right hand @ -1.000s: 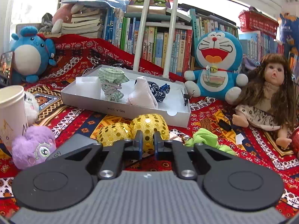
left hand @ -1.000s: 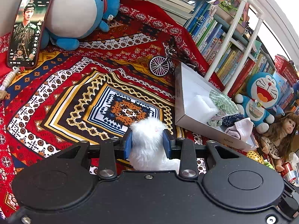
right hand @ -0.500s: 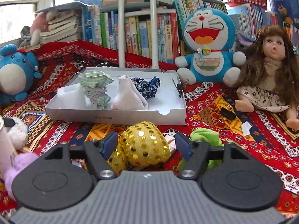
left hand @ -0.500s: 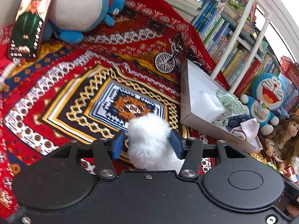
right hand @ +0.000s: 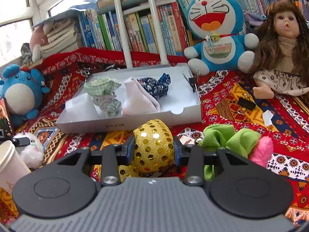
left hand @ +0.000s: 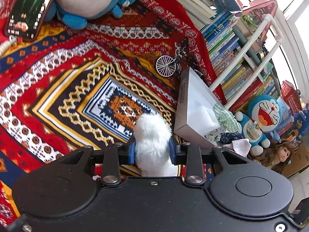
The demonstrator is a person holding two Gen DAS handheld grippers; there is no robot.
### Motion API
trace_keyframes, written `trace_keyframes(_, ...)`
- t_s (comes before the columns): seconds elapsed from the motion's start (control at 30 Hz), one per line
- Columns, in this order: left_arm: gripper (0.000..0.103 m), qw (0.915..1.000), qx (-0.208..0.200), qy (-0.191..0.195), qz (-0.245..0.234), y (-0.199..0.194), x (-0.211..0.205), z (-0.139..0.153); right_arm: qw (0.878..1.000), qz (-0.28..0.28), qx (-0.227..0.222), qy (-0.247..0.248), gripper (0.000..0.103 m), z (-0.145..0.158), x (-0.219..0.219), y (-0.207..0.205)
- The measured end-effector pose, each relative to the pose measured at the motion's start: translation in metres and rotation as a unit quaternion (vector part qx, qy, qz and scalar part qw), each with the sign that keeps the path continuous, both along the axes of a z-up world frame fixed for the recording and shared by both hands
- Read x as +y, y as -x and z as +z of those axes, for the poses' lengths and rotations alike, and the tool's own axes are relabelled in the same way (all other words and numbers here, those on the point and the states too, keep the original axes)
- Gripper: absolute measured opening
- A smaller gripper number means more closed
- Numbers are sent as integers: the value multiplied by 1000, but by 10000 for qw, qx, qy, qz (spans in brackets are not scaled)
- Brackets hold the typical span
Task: Organize soft objects
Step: 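Carry the fluffy ball and gold sequin balls over the white tray and open both grippers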
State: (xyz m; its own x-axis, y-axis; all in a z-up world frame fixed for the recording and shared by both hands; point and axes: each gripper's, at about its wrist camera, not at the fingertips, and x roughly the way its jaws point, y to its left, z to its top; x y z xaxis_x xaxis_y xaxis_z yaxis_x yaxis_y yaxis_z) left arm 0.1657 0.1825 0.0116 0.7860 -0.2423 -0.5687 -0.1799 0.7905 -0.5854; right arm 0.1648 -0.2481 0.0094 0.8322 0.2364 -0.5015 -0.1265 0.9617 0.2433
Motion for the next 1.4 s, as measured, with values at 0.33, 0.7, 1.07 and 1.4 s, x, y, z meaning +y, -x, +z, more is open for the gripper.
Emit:
trace_keyframes(0.33, 31, 9973, -512, -383, -354, -7, -10, 49, 9988, -67, -482, -16, 44, 32, -1, 3)
trace_keyframes(0.7, 31, 9862, -721, -856, -1216, -67, -61, 97, 9951, -517, -847, -11, 45, 65, -8, -31)
trace_keyframes(1.07, 31, 9743, -746, -1437, -1564, -132, -106, 93, 9884, -1380, -626, -87, 45, 51, -29, -78)
trace_keyframes(1.4, 32, 9772, -356, -1272, -1662, -161, -107, 69, 9941, -1054, -183, 202, 45, 24, -18, -100)
